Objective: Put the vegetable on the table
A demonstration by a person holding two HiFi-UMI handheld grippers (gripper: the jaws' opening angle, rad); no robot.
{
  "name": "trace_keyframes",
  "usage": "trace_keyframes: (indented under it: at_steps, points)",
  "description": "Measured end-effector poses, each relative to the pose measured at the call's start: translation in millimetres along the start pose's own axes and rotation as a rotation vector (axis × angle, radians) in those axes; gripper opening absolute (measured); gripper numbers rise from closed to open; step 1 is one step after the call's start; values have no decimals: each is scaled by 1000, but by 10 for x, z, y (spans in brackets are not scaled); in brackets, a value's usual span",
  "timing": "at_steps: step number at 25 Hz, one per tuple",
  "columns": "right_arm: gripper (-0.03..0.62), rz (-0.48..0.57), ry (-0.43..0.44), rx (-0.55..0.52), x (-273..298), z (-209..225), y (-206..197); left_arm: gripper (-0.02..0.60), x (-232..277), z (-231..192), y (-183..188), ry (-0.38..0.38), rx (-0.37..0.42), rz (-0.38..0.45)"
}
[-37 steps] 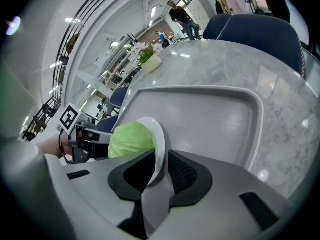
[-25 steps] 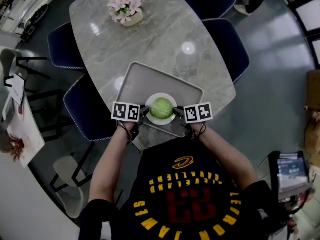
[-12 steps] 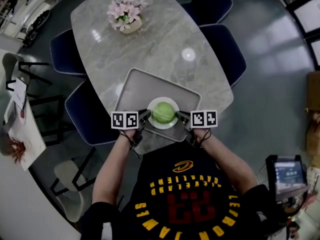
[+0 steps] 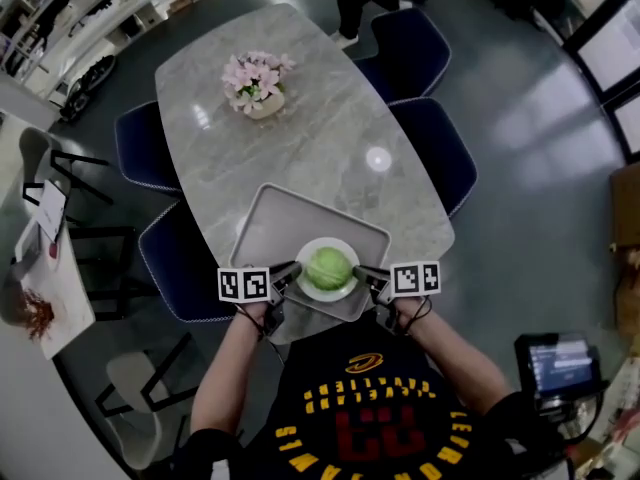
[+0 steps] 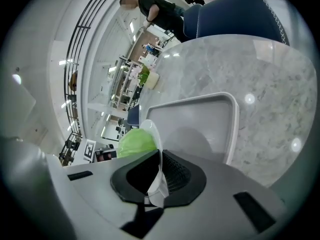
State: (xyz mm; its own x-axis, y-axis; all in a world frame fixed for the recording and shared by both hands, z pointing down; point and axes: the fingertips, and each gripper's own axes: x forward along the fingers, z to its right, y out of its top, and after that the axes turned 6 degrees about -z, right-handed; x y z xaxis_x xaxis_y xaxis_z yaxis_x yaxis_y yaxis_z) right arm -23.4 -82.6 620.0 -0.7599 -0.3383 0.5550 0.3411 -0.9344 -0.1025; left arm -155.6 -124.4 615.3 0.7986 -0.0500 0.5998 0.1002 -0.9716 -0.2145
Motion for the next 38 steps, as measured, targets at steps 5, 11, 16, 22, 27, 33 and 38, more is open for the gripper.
trace_keyframes:
  at_steps: [5, 11, 16, 22, 27, 33, 38]
  points:
    - [25, 15, 51, -12, -224, -70, 35, 34, 17, 183, -49, -33, -43, 30]
    - [21, 50, 108, -53, -589, -185, 214, 32, 53, 537, 23, -89, -68, 92]
    - [20, 77, 153, -80, -876, -254, 357, 32, 104, 830, 113, -113, -66, 125]
    - [18, 99, 178, -100, -1178, -251, 520, 31, 220, 1109, 234, -114, -57, 127]
    - [18, 111, 192, -96, -1315, -236, 705, 31, 302, 1269, 418, -114, -51, 134]
    - [18, 145, 188, -42, -1268, -210, 1039, 29, 377, 1259, 820, -144, -44, 121]
    - [18, 182, 146, -12, -1162, -192, 1297, 28, 470, 1131, 1140, -200, -44, 94]
